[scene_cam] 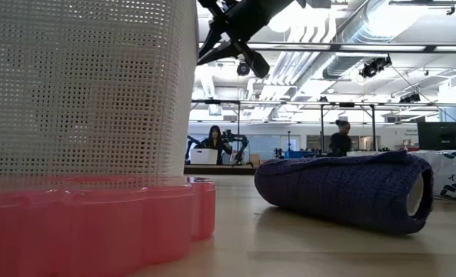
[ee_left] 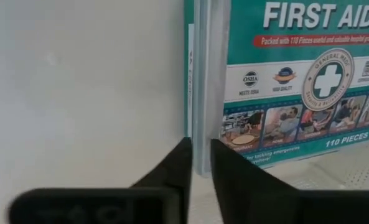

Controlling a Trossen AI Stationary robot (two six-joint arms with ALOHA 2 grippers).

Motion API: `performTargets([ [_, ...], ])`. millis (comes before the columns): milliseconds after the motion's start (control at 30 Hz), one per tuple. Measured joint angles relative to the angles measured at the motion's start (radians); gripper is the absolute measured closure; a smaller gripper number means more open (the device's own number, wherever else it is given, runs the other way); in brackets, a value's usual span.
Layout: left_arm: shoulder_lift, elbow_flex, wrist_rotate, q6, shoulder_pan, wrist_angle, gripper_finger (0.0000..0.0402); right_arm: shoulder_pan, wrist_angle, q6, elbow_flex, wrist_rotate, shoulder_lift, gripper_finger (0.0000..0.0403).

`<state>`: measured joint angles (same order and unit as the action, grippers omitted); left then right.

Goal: Pick & place medical supplies in basket/bin
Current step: Put the blue first aid kit into the white bin, then adjust the white bin

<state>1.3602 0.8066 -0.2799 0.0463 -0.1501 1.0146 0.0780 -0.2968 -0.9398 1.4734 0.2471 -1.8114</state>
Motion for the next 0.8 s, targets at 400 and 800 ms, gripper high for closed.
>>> performTargets([
  [400,0.0,0.104,0.043,-0.002,0.0,0.104,0.0236,0.0,0.09,0.007,-0.004,-0.024,-0.003,0.0358],
  [800,0.0,0.194,0.085,0.002,0.0,0.248,0.0247,-0.001,0.085,0.08,-0.005,-0.164,0.029,0.0301],
])
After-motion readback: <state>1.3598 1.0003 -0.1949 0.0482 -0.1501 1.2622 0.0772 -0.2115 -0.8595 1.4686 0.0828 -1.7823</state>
